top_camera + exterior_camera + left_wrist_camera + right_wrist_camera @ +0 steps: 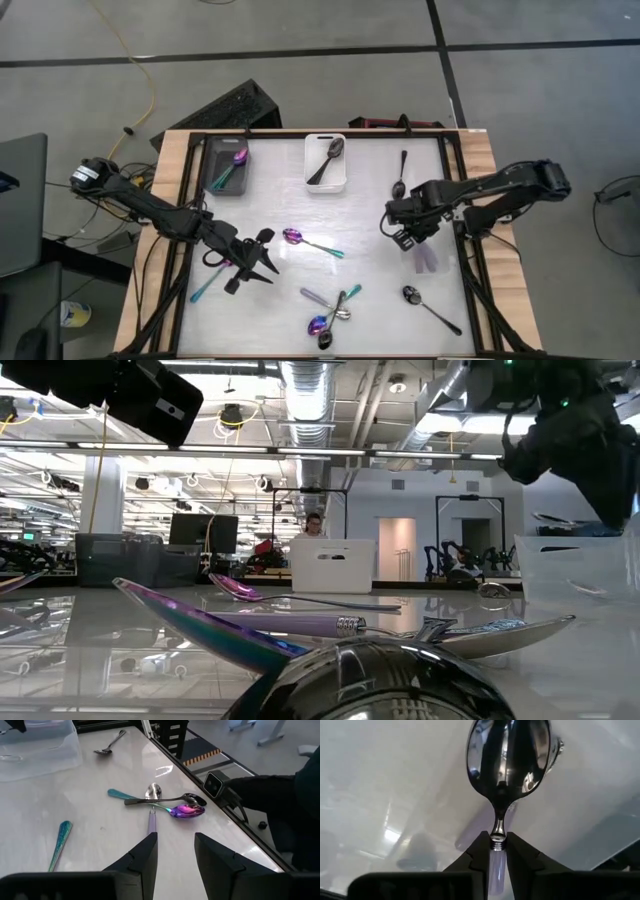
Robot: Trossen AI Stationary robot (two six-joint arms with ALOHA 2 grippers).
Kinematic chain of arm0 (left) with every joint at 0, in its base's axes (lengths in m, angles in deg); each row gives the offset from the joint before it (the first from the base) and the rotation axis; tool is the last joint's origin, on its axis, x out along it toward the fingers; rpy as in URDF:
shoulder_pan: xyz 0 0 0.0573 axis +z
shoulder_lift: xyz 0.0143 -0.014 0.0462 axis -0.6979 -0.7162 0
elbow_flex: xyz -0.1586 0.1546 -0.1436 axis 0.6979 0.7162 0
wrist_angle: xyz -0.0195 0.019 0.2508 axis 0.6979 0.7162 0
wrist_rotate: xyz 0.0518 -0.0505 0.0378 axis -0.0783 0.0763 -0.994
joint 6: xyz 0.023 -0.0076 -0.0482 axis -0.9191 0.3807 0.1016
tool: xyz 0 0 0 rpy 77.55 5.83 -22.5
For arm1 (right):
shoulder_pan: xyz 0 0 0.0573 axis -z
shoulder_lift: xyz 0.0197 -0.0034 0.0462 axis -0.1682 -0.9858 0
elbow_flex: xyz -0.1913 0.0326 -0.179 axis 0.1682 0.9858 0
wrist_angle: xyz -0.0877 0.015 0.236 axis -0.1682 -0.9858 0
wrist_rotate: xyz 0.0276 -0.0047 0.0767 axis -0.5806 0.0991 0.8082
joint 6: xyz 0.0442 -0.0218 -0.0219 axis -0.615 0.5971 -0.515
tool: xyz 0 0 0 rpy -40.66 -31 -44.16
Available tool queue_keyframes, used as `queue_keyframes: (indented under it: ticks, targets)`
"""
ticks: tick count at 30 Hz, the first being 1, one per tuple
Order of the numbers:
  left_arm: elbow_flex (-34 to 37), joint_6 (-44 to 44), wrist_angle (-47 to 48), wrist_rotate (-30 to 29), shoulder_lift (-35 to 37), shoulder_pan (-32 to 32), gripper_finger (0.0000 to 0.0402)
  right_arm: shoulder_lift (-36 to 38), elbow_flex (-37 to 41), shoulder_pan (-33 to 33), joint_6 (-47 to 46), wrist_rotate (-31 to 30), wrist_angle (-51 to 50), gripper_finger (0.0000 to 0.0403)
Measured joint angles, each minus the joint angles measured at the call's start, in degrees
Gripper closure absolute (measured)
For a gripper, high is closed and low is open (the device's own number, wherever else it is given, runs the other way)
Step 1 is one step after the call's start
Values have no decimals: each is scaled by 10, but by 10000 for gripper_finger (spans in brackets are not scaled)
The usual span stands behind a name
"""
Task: Sort silverware by color (type)
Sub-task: Put the violet spoon into the transparent bin, then put the black spoon into the white bin
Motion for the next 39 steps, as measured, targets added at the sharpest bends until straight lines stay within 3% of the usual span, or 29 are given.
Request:
queue_keyframes:
  ticks: [16, 23, 29, 39]
  targets:
    - [0, -2, 6, -1, 0, 0, 288, 4, -2, -2, 23, 14, -4, 193]
    - [0, -1, 25, -32, 0, 0, 288, 38, -44, -24, 13, 18, -5, 181]
    - [0, -1, 25, -33, 0, 0, 288, 61, -76, -117, -56, -39, 49, 184]
    - [0, -30, 19, -34, 0, 14, 288, -9, -76, -348, -169, -129, 311, 184]
